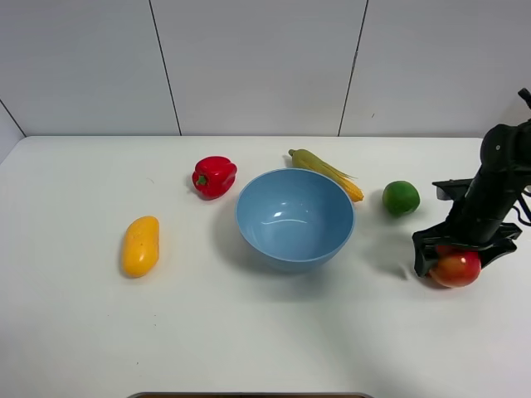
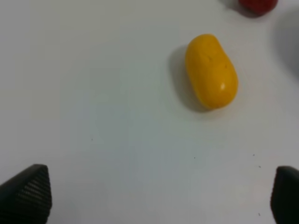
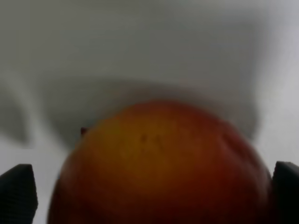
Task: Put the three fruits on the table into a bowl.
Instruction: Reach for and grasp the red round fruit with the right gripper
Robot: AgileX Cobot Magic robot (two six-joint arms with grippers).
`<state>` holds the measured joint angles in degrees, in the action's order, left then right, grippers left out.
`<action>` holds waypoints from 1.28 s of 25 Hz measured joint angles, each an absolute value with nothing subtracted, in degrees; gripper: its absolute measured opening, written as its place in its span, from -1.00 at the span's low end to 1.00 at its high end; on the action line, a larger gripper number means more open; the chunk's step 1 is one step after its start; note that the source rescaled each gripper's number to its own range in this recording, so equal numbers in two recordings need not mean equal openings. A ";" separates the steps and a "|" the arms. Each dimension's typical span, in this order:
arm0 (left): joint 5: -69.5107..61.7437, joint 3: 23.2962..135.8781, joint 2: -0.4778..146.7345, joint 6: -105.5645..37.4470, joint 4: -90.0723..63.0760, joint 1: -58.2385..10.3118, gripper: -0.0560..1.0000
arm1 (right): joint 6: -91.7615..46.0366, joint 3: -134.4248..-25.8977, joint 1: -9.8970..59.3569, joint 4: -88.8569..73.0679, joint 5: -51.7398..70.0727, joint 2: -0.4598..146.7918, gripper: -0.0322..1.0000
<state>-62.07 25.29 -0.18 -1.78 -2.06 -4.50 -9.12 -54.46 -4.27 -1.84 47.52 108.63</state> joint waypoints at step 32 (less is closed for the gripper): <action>-62.07 25.29 -0.18 -1.78 -2.06 -4.50 0.75 | -9.53 -54.46 -4.27 -1.86 42.57 110.18 0.00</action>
